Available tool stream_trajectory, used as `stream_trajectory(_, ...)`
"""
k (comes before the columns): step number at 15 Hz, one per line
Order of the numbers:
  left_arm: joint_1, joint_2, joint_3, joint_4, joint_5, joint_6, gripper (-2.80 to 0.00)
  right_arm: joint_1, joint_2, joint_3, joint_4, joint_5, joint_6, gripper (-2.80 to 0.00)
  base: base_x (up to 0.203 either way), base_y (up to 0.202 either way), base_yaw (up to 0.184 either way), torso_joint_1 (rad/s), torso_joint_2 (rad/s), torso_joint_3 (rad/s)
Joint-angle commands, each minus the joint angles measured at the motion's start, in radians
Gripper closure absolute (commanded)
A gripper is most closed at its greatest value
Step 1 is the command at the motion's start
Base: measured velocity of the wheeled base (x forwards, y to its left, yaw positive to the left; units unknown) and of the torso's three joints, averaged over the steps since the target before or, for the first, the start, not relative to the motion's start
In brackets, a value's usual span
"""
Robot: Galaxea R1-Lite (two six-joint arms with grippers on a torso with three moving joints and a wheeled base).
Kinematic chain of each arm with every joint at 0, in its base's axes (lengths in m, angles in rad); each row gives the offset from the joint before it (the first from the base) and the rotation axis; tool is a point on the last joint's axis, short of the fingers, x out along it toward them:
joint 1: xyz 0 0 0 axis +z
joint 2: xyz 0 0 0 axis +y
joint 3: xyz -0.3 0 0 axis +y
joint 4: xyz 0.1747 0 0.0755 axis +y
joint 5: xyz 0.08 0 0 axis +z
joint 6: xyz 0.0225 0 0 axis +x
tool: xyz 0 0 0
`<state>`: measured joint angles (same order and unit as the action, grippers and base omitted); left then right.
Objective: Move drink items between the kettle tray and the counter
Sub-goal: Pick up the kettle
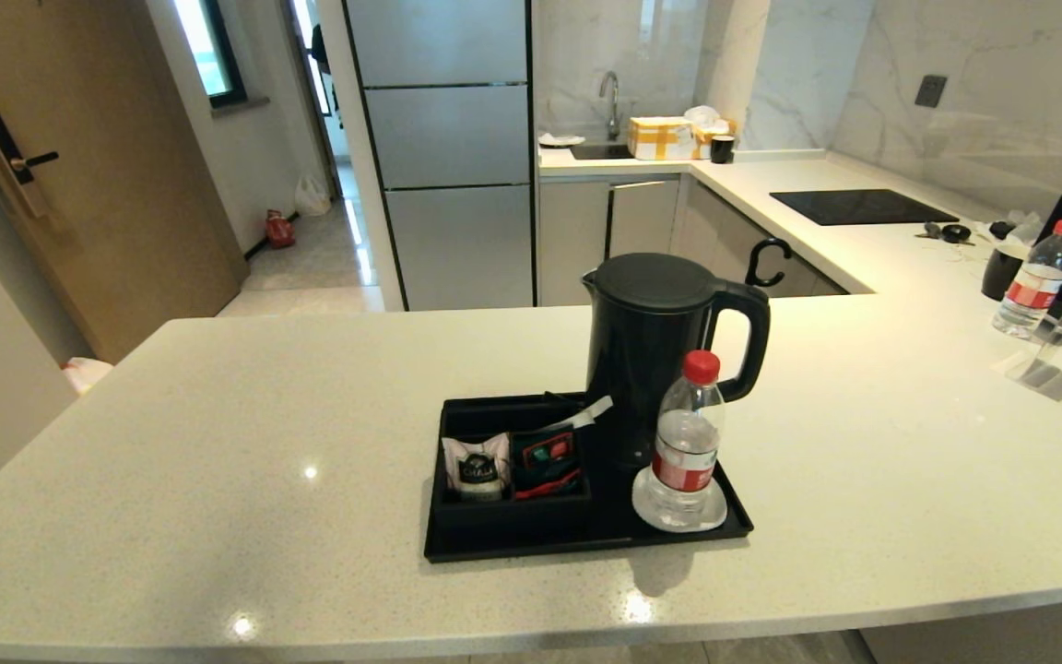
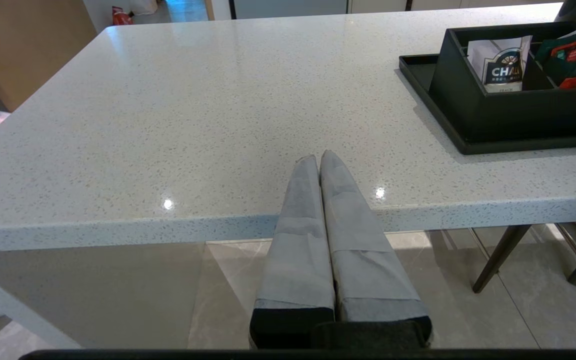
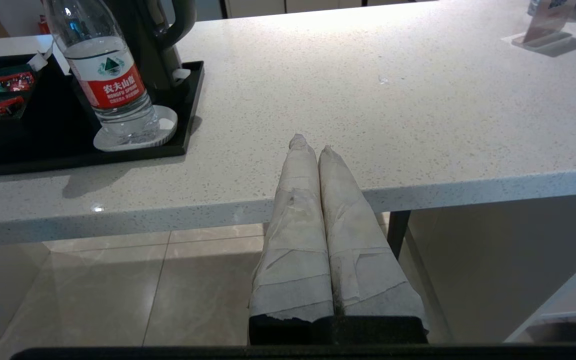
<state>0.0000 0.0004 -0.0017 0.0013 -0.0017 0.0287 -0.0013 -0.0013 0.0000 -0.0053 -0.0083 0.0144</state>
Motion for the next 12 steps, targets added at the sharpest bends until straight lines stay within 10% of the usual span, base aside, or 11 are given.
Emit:
stream_trajectory(1,0.0,0.0,0.0,0.002,0.0,0.0,0.0,0.0,0.001,0.002,0.001,0.002,-0.002,0.0,0.0,0.0,0.0,0.0,0.0,0.0)
stream_trajectory(6,0.0,0.0,0.0,0.0,0.0,0.0,0.0,0.001,0.038,-0.078,0.025,0.001,-0.001,0.0,0.0,0.0,0.0,0.0,0.0,0.0)
stream_trajectory(12,0.0,0.0,0.0,0.0,0.0,0.0,0.0,0.006,0.503,-0.609,0.172,0.103,0.29,0.0,0.0,0.0,0.0,0.0,0.0,0.0)
